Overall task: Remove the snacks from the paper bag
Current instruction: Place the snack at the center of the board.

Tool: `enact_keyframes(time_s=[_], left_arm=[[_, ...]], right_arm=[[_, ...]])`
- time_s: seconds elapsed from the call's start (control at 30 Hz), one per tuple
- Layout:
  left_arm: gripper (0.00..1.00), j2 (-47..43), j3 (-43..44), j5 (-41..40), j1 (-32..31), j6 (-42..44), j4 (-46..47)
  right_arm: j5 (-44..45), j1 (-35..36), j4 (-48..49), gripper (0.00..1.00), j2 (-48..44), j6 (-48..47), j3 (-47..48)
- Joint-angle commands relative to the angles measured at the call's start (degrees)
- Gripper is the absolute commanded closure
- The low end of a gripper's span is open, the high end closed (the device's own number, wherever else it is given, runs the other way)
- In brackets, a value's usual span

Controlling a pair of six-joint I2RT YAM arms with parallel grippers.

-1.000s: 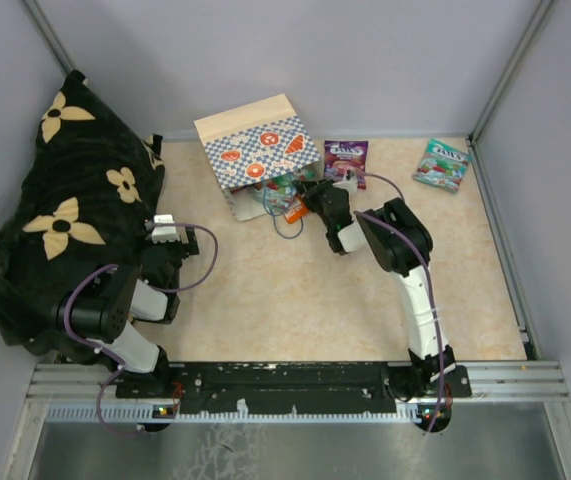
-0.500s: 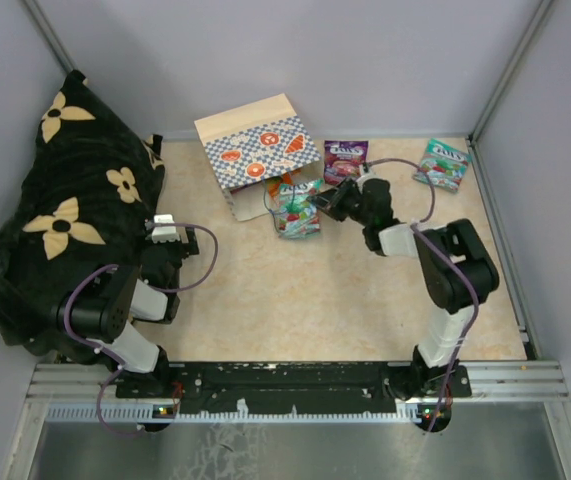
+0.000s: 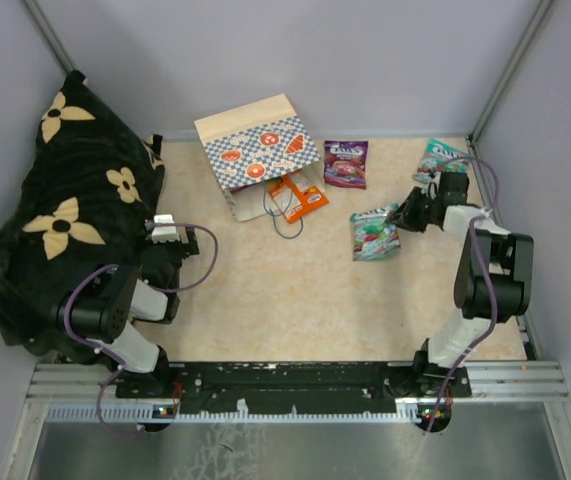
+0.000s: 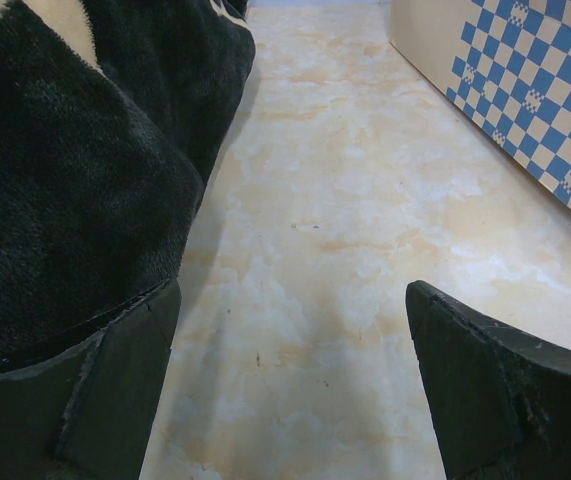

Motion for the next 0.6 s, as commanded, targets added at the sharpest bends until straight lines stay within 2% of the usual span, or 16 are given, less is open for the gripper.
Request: enact_keyframes(time_s=[0.0, 0.07, 0.1, 0.17, 0.2, 0.27, 0.37, 0.47, 0.57], left_arm=[[0.00, 0.37, 0.50, 0.62, 0.36, -0.66, 1.36], [0.00, 0.36, 0.56, 0.69, 0.32, -0.68, 1.30], [0.00, 0.38, 0.50, 0.62, 0.36, -0.62, 1.34], [0.00, 0.39, 0.54, 0.69, 0.36, -0.63, 1.34], [0.00, 0.37, 0.50, 0.67, 0.36, -0.59, 1.42], [0.00, 0.36, 0.53, 0.65, 0.36, -0.64, 1.34], [0.00, 0.36, 0.50, 0.67, 0.34, -0.65, 1.41], [0.00, 0.36, 0.54, 0.67, 0.36, -0.63, 1.35], [0.00, 0.36, 0.54, 0.67, 0.40, -0.64, 1.35]], right_arm=[[14.30, -1.87, -12.12, 0.77, 6.41, -10.56, 12.06], [20.30, -1.78, -16.57, 0.43, 8.29, -12.28, 17.20], [24.16, -1.50, -17.73, 0.31, 7.72, -12.27, 18.53], [33.90, 0.96, -17.29, 0.13, 4.17, -11.49, 19.21], [39.22, 3.08, -16.20, 0.09, 1.73, -10.49, 18.49], [45.79, 8.13, -11.87, 0.08, -3.23, -9.47, 15.38], [50.28, 15.50, -5.75, 0.11, -6.09, -7.86, 10.12], [52.64, 19.65, -1.90, 0.15, -4.23, -5.81, 5.86], [52.84, 20.31, -0.69, 0.20, -0.14, -3.88, 3.07]])
